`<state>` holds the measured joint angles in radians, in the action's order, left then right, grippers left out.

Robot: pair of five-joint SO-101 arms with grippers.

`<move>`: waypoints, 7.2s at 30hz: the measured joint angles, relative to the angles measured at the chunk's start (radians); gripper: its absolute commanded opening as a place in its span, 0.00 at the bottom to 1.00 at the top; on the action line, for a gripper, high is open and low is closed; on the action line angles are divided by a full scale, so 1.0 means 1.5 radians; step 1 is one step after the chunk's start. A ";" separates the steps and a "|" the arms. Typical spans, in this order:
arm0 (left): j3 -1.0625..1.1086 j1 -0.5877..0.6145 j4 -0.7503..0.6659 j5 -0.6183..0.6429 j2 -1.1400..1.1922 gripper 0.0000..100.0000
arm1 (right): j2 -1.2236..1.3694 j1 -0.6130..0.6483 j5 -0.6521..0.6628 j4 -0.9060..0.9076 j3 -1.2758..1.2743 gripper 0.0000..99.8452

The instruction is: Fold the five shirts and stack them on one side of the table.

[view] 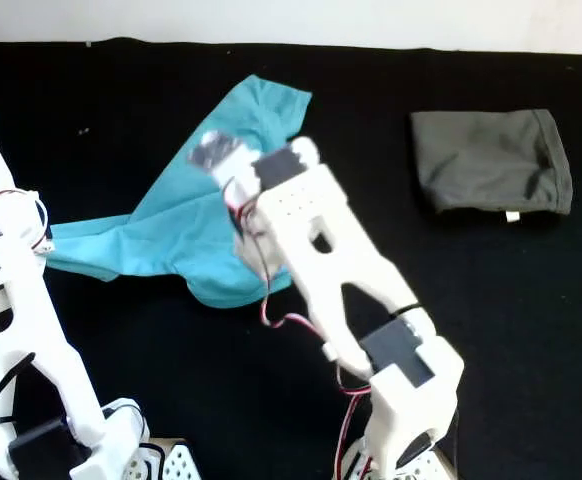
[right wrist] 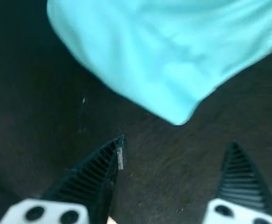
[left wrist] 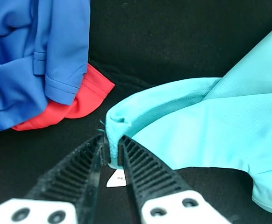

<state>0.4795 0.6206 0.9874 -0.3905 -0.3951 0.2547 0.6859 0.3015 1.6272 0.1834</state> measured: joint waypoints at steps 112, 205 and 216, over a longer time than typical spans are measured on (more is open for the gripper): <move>-0.671 -0.049 0.450 0.001 -0.266 0.01 | -0.421 -0.369 0.075 0.055 0.817 0.00; -0.468 -0.129 0.517 -0.043 0.484 0.01 | -0.084 -0.301 0.038 0.009 0.005 0.01; -0.332 -0.140 0.517 -0.084 0.484 0.01 | -0.193 -0.353 0.095 -0.074 -0.259 0.01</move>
<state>-0.0192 0.4104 1.7622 -0.5163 0.3307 -0.0353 0.1565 0.4442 1.5167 -0.2048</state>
